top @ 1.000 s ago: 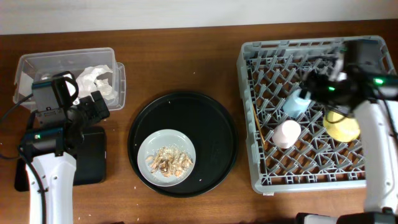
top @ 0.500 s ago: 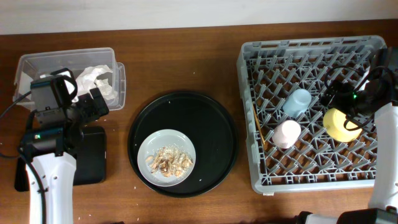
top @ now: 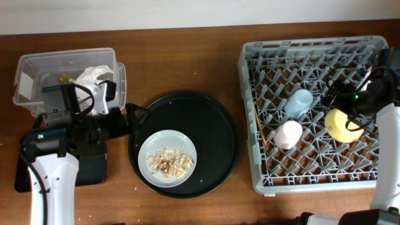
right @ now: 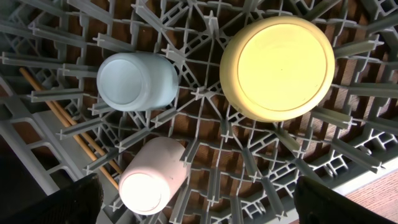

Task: Sort waste into correct bins and load items into the dishwasher rack
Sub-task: 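Park the right arm and reach the left gripper to the blue plate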

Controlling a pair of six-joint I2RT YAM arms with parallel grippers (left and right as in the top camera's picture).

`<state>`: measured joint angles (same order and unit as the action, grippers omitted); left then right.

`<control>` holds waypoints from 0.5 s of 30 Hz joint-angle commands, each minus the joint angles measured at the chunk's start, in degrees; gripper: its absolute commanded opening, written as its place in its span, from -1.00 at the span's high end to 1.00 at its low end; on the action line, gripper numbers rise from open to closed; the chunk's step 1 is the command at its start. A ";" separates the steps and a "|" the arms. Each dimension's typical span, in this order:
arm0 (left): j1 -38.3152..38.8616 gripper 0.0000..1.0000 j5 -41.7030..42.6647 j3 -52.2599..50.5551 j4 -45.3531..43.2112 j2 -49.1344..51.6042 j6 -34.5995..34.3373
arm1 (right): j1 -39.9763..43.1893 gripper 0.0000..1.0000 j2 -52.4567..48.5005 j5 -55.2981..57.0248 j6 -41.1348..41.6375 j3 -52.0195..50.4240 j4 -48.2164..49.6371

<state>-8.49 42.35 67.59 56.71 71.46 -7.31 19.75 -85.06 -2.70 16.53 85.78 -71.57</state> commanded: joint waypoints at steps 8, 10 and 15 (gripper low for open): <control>38.64 -0.98 -34.56 -4.76 7.23 0.52 -17.40 | 0.20 -0.98 -0.07 -0.09 0.46 0.37 -0.02; 44.72 -0.98 -39.21 -5.60 6.40 1.42 -22.49 | 0.22 -0.98 -0.07 -0.09 0.46 0.37 -0.02; 51.63 -0.98 -39.19 -5.68 -1.55 9.55 -22.64 | 0.20 -0.97 -0.07 -0.09 0.48 0.37 -0.02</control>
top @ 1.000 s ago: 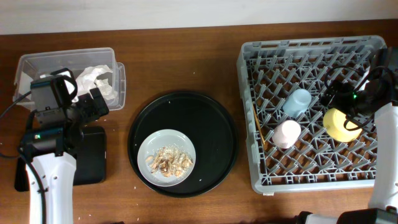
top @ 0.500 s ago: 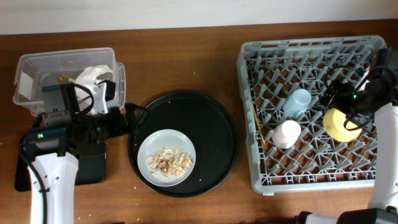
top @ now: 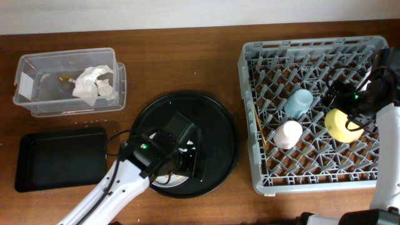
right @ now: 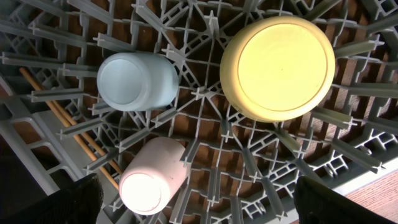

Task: Sort waste into correct bins and load items into the dishwasher rack
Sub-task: 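Park the right arm and reach the left gripper to the blue plate, then grasp the blue plate rim with the left gripper and lift it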

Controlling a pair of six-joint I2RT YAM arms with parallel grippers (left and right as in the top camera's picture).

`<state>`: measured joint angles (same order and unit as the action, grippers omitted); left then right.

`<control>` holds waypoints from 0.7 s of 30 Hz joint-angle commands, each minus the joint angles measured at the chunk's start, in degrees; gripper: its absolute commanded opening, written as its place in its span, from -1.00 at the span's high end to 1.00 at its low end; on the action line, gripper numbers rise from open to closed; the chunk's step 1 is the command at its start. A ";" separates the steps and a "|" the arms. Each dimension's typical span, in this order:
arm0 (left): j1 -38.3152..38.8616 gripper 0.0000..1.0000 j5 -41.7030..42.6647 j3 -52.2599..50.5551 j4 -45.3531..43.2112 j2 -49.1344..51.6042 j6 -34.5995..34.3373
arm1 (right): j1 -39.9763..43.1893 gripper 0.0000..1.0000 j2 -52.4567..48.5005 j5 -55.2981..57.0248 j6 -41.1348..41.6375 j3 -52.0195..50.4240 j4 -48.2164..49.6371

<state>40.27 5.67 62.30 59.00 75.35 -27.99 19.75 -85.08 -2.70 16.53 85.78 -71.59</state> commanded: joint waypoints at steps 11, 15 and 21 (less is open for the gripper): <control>4.85 -0.97 -9.14 -0.33 -12.87 24.39 -2.21 | 0.20 -0.97 -0.04 -0.09 0.46 0.37 0.00; 4.85 -0.68 -11.26 -0.33 -17.90 24.39 -2.19 | 0.20 -0.97 -0.04 -0.09 0.48 0.37 0.00; 4.83 -0.01 -14.53 -0.35 -19.34 26.45 -2.49 | 0.22 -0.97 -0.04 -0.09 0.48 0.37 0.00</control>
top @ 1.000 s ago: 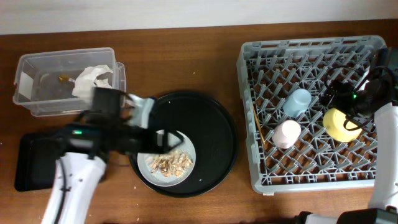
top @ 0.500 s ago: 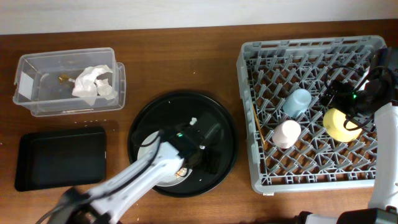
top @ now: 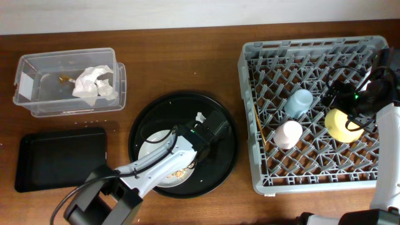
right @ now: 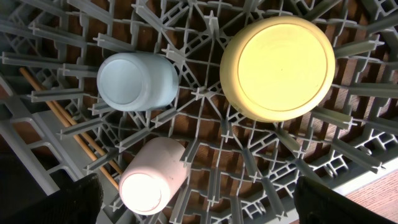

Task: Sort waste into correct bins and load items into the dishwasher rack
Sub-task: 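Grasp the blue plate rim with the left gripper and lift it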

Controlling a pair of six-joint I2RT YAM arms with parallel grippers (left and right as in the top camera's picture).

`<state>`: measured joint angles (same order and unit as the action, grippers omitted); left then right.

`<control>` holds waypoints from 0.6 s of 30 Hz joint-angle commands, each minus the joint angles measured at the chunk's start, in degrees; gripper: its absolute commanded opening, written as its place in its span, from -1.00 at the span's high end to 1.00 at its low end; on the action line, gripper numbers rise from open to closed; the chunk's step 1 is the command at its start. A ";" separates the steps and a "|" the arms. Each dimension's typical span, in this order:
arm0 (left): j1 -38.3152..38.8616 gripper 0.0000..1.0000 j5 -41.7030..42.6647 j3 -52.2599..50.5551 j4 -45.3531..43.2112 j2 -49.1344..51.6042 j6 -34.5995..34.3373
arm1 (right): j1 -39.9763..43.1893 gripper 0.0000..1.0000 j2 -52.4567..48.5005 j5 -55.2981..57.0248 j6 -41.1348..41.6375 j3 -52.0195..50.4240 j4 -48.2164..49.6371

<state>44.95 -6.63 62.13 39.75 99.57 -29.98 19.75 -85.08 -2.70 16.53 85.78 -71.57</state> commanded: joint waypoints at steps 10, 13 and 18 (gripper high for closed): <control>0.15 0.60 -2.25 -0.17 0.70 5.33 -1.55 | 0.20 -0.97 -0.04 -0.09 0.48 0.37 -0.02; 0.15 0.78 -2.25 -0.17 0.83 5.64 -1.55 | 0.20 -0.97 -0.04 -0.09 0.48 0.37 -0.02; 0.15 0.99 -2.23 1.42 3.91 5.86 -1.49 | 0.20 -0.97 -0.04 -0.09 0.48 0.37 -0.02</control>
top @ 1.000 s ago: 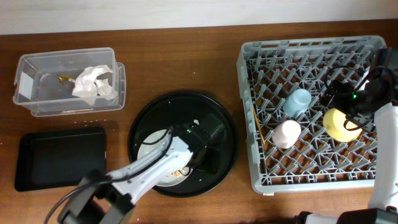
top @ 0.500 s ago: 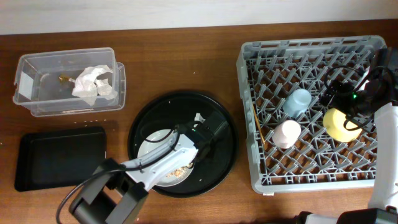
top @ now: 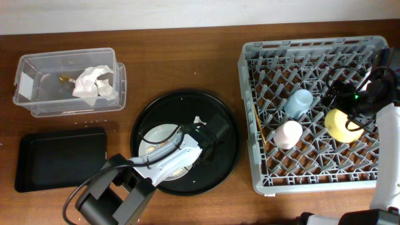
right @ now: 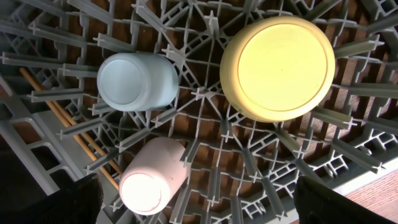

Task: Sort waste into correct bins and load items into the dishwasher rack
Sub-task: 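Grasp the blue plate rim with the left gripper and lift it, then tip the plate over the black tray to dump the food scraps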

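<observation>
A white plate (top: pixel 153 139) lies in the round black tray (top: pixel 156 106), and my left arm covers most of it. My left gripper (top: pixel 212 132) is low over the tray's right part, just past the plate's edge. Its jaws are dark against the tray and cannot be made out. In the grey dishwasher rack (top: pixel 312 47) are a blue cup (right: pixel 137 81), a pink cup (right: pixel 152 183), an upturned yellow bowl (right: pixel 277 68) and chopsticks (right: pixel 68 121). High over these hangs my right gripper (right: pixel 199 202), open and holding nothing.
A clear bin (top: pixel 28 69) with crumpled tissue (top: pixel 94 84) in it stands at the back left. In front of that bin lies a black rectangular tray (top: pixel 59 159). Bare wooden table (top: pixel 181 62) separates the bins from the rack.
My left gripper has shifted slightly on the right part of the round tray and the arm now lies more across the plate. The right arm has not moved.
My left gripper was first at the left, between the clear bin and the black rectangular tray. Then it was over the plate of food scraps in the round tray. After that it reached the tray's right part, where it still is. The right gripper stayed open over the rack.
</observation>
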Controlling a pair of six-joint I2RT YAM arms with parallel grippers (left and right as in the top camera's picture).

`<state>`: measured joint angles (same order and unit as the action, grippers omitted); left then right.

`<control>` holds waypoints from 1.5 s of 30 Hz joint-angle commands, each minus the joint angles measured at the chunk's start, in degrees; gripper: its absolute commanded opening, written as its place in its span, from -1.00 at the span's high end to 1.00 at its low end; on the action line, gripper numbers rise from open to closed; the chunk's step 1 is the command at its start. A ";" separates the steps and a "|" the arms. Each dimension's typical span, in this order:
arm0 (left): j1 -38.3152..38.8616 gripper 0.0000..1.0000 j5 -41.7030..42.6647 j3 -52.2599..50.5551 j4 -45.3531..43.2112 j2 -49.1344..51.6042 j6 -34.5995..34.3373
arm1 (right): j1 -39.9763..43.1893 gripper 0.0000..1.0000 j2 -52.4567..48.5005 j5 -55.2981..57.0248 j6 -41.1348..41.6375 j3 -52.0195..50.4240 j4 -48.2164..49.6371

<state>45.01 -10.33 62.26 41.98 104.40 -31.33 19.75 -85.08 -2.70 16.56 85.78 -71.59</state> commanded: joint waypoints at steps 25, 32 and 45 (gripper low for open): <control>-2.03 0.99 -5.01 20.65 28.44 0.96 -0.15 | 0.20 -0.97 -0.04 -0.09 0.44 0.37 0.00; -10.82 1.00 -6.86 22.25 31.43 -1.95 -0.11 | 0.20 -0.97 -0.04 -0.09 0.44 0.37 0.00; -32.68 1.00 -5.33 22.23 32.06 -10.25 1.62 | 0.20 -0.97 -0.04 -0.09 0.46 0.37 0.00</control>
<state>16.19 -15.33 83.40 73.97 95.24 -30.85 19.75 -85.08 -2.70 16.53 85.78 -71.57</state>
